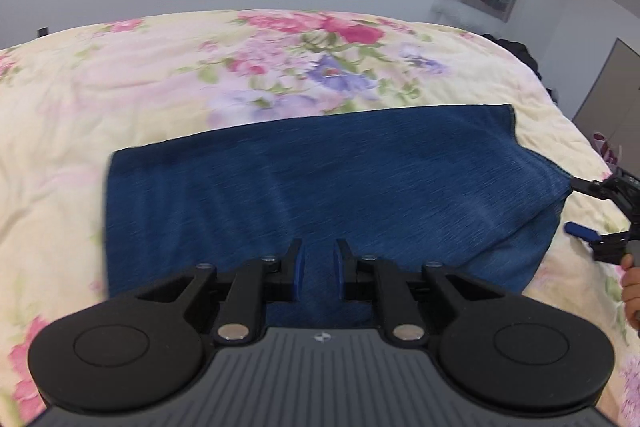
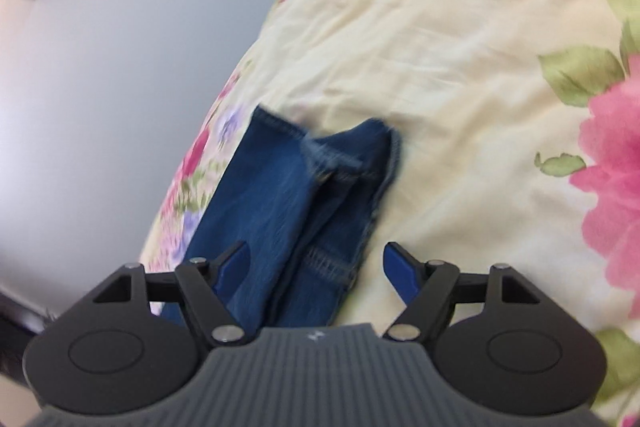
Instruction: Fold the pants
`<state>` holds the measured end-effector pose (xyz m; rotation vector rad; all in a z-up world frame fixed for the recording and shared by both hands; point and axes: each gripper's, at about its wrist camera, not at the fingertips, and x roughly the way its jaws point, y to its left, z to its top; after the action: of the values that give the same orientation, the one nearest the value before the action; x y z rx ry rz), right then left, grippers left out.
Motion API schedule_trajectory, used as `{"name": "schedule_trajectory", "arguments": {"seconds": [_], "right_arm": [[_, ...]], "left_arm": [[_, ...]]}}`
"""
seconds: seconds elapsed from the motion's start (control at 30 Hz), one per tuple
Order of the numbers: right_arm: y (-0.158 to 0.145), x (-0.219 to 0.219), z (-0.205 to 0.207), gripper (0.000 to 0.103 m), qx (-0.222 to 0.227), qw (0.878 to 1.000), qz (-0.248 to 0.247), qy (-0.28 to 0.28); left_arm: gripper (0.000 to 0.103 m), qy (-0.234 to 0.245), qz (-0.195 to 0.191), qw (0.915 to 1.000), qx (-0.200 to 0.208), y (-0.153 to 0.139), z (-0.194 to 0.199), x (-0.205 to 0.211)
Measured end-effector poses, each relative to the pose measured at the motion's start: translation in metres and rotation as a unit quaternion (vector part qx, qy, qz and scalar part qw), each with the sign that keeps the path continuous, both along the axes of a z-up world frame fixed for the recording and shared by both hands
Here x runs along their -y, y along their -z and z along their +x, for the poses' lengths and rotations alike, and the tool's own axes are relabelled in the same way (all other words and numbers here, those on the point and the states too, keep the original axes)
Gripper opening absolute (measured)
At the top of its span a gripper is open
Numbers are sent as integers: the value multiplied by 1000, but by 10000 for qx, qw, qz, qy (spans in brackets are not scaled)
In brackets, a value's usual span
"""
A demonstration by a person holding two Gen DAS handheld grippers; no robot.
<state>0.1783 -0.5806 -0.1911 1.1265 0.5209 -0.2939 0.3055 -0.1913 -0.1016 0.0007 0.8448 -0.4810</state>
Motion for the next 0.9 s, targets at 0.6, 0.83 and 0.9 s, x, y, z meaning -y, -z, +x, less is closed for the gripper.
{"name": "schedule_trajectory", "arguments": {"seconds": [0.6,0.83,0.9], "right_arm": [[-1,22,28,24,258,9969,-475,-573],[-3,21,43,24,10,9954,-684,-674],[-5,16,47,24,-154,9943,-816,-664]], "left_arm": [[18,493,594,9960,448,32,105,119],[16,601,1072,9912,491,57,126,141],[16,597,1156,9902,507,59,125,144]]}}
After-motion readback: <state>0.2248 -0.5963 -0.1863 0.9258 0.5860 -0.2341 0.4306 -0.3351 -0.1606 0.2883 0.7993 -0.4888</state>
